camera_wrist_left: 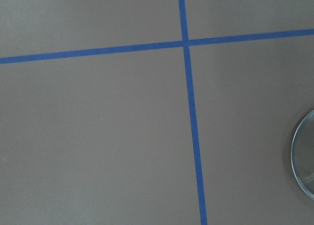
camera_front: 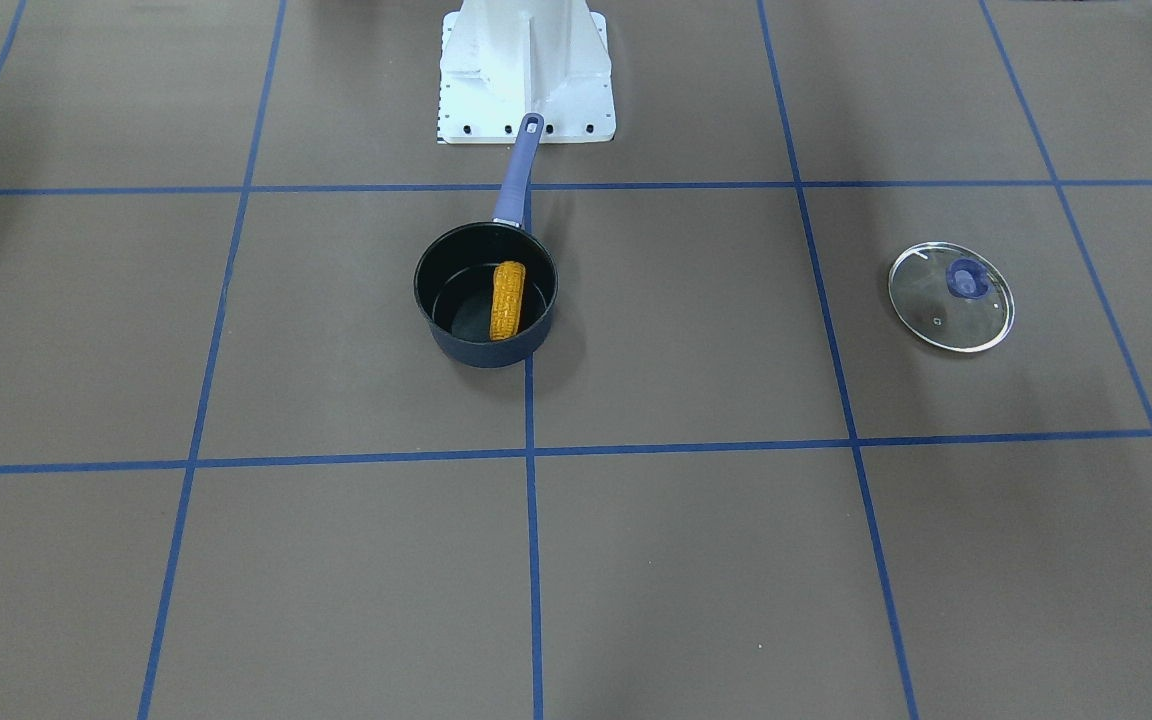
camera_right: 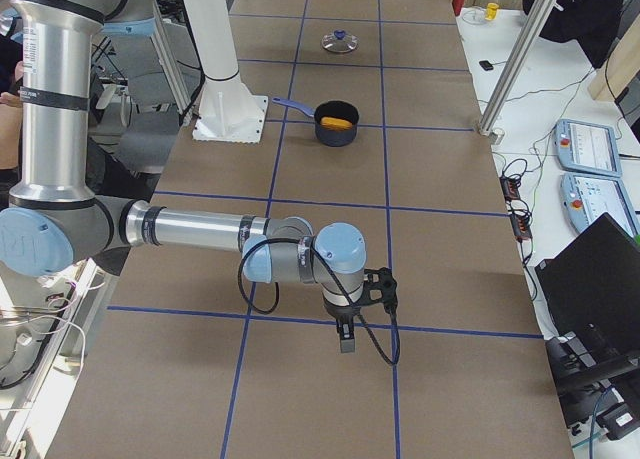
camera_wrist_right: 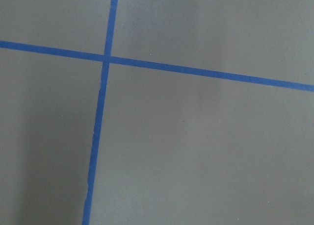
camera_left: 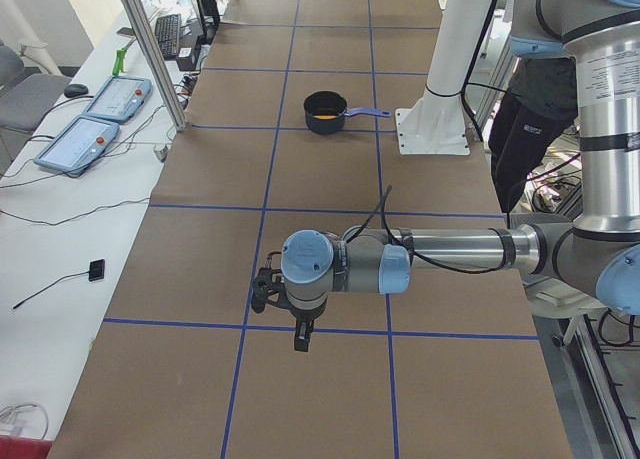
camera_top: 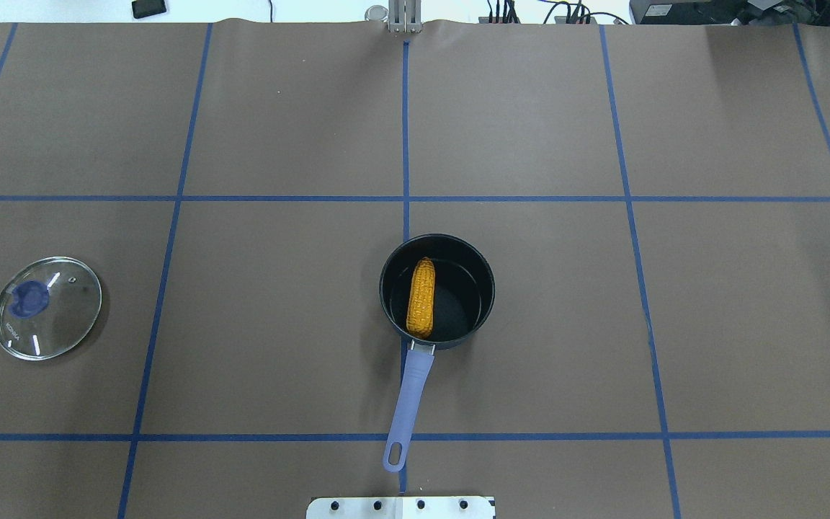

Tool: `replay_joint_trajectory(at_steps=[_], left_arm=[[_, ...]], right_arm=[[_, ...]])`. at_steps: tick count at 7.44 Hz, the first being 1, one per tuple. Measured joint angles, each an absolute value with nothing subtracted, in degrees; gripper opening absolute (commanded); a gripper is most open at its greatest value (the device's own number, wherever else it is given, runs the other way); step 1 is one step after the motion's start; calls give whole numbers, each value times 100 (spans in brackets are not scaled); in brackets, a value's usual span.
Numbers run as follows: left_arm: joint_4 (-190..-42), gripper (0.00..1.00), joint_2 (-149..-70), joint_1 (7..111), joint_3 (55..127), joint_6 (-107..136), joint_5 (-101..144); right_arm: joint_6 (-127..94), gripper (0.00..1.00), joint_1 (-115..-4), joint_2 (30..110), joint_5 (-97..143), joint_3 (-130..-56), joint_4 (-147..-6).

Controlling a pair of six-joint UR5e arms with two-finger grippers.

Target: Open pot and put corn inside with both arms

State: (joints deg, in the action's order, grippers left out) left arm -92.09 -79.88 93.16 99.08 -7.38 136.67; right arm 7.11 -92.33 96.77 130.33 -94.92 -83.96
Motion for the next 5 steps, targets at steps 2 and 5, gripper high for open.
replay_joint_trajectory(at_steps=[2, 5], left_arm=[[-9219, 98, -7989, 9316, 9912, -738, 13667], [-9252, 98, -7989, 9316, 9909, -738, 13667]], right_arm=[[656, 100, -9001, 9594, 13153, -9499, -8362], [661, 100, -8930, 9567, 13221, -9503, -8348]])
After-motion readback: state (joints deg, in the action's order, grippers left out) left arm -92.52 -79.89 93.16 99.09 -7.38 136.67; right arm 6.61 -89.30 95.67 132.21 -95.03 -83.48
